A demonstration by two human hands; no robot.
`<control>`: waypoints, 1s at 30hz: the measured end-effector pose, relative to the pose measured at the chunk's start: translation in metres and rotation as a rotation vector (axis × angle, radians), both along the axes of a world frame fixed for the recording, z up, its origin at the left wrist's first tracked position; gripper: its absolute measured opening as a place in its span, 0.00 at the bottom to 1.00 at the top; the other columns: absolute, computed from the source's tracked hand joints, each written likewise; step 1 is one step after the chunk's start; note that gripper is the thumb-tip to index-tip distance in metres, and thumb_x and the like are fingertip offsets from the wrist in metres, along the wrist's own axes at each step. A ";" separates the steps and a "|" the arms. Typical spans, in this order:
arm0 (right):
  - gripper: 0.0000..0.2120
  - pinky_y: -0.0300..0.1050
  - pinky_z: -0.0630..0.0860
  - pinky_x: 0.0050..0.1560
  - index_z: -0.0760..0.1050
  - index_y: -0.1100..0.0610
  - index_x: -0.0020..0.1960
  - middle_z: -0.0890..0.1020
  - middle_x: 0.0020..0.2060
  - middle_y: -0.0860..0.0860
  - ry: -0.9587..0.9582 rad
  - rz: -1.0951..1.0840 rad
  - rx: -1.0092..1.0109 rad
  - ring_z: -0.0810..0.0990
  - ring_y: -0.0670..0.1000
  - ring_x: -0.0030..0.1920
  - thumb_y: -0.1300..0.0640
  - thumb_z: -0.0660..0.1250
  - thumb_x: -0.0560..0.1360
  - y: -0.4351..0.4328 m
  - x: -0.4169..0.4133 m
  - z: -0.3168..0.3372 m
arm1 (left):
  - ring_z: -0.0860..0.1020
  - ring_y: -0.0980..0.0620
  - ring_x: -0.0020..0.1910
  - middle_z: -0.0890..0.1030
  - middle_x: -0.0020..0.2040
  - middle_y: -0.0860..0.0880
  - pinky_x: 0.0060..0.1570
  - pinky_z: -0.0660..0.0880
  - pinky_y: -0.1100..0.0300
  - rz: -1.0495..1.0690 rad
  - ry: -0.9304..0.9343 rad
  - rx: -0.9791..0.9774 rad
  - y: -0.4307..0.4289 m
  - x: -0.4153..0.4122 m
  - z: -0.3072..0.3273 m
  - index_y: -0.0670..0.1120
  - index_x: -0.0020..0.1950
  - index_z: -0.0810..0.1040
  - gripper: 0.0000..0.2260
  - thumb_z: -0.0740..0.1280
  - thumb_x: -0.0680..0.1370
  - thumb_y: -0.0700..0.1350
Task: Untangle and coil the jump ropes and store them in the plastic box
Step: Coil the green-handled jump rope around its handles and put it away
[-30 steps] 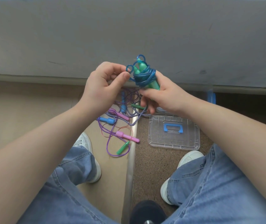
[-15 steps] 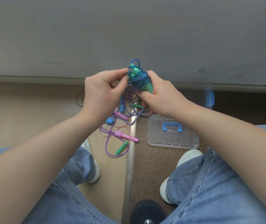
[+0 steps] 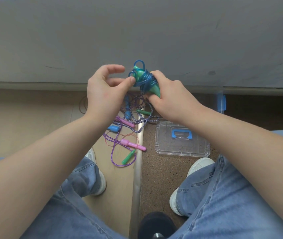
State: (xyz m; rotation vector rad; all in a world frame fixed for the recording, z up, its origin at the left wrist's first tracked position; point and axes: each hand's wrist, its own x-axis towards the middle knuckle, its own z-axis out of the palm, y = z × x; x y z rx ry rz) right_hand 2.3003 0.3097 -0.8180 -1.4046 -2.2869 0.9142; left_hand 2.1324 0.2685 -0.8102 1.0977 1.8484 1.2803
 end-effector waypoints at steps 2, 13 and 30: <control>0.18 0.52 0.76 0.43 0.66 0.47 0.66 0.80 0.42 0.56 -0.006 -0.010 0.009 0.78 0.62 0.42 0.51 0.62 0.78 0.001 0.000 0.000 | 0.84 0.58 0.42 0.86 0.40 0.54 0.49 0.82 0.57 -0.002 0.005 0.008 0.001 0.001 0.000 0.50 0.48 0.83 0.06 0.77 0.73 0.45; 0.18 0.51 0.72 0.40 0.65 0.48 0.66 0.77 0.40 0.57 -0.089 -0.019 0.080 0.72 0.63 0.39 0.52 0.62 0.77 -0.003 0.000 -0.001 | 0.78 0.62 0.33 0.84 0.37 0.58 0.41 0.79 0.62 -0.093 0.265 0.083 -0.001 0.003 0.000 0.52 0.45 0.84 0.02 0.72 0.74 0.46; 0.22 0.54 0.73 0.44 0.64 0.50 0.69 0.81 0.46 0.63 -0.101 -0.008 0.128 0.77 0.69 0.45 0.55 0.61 0.76 -0.004 0.002 0.000 | 0.84 0.57 0.41 0.86 0.40 0.53 0.47 0.82 0.59 -0.057 0.071 -0.018 0.007 0.005 -0.005 0.49 0.44 0.83 0.01 0.73 0.74 0.44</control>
